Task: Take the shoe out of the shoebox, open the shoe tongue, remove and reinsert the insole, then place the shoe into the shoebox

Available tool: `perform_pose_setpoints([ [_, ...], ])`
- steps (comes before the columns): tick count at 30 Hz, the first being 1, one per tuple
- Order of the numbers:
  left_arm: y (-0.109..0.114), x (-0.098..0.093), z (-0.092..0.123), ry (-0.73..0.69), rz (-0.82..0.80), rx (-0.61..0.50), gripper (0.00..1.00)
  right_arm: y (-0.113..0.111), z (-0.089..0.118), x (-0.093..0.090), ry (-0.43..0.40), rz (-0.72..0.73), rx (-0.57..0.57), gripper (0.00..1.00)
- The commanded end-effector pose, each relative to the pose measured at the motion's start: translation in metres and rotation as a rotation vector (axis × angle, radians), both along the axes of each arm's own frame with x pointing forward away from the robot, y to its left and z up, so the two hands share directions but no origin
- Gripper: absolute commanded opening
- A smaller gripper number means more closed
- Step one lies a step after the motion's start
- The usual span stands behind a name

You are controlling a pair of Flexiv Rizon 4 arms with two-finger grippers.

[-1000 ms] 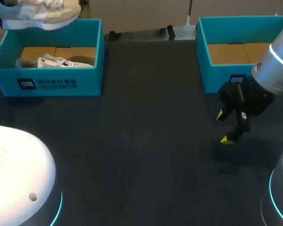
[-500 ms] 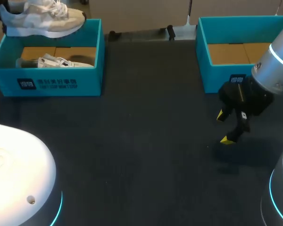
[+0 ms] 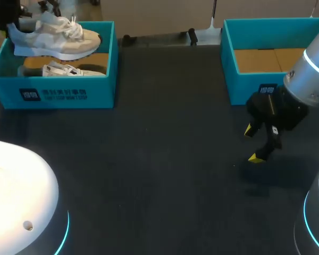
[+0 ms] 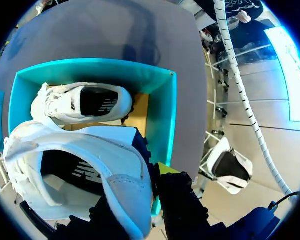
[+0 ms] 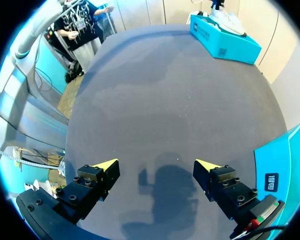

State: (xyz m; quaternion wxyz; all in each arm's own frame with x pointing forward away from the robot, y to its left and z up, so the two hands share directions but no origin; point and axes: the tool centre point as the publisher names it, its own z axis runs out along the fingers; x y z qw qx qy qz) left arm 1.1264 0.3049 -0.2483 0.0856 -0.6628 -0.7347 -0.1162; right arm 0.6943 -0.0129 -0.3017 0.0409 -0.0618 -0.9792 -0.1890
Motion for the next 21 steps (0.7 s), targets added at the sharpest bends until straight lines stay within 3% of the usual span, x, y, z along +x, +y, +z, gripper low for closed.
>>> perform_pose_setpoints([
  [1, 0.005, 0.011, -0.001, 0.007, 0.012, -0.007, 0.00, 0.000, 0.000, -0.001, -0.001, -0.002, -0.004, 1.00],
  [7, 0.009, 0.024, -0.002, 0.028, 0.038, 0.005, 0.00, 0.000, 0.000, -0.001, -0.001, -0.002, -0.004, 1.00],
  [21, 0.003, 0.030, -0.007, 0.015, 0.046, 0.004, 0.00, 0.000, 0.000, -0.001, -0.001, -0.002, -0.004, 1.00],
])
